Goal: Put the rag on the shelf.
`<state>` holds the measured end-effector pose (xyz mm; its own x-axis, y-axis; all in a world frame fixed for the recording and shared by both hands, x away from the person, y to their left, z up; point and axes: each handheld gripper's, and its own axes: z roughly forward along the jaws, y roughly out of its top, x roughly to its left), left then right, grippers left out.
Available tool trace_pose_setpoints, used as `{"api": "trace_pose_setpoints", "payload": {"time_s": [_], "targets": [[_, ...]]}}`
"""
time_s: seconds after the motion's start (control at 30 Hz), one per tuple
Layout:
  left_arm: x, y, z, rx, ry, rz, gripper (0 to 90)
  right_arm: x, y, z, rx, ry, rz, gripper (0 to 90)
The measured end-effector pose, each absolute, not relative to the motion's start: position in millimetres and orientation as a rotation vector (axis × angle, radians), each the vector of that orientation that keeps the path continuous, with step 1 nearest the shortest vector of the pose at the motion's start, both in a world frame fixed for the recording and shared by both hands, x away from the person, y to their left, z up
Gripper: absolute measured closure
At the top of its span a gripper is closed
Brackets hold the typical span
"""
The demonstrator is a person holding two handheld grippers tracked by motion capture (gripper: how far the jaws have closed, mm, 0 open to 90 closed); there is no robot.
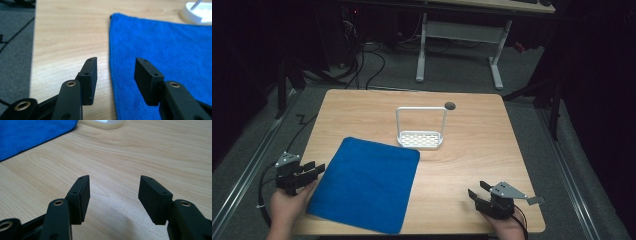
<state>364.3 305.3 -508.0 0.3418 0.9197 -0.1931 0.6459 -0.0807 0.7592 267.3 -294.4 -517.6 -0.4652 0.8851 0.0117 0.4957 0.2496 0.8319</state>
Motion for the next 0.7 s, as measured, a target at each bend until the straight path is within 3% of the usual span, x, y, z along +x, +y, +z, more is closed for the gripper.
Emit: {"api": "trace_pose_setpoints", "payload": {"time_s": [0.43,0.47,0.7], "targets": [[362.0,292.5,-506.6,1.836,1.340,0.436,54.1,271.0,-300.7,-519.9,1.297,2.065,1.141,43.6],[360.6,287.1,-504.4,1.846,1.321,0.423,54.6,272.1,-299.8,-520.0,1.314,2.075,1.135,48.7],[353.4,246.6,-496.3,1.922,1.168,0.322,61.4,273.1,-293.8,-518.5,1.276,2.077,1.121,58.2]]}}
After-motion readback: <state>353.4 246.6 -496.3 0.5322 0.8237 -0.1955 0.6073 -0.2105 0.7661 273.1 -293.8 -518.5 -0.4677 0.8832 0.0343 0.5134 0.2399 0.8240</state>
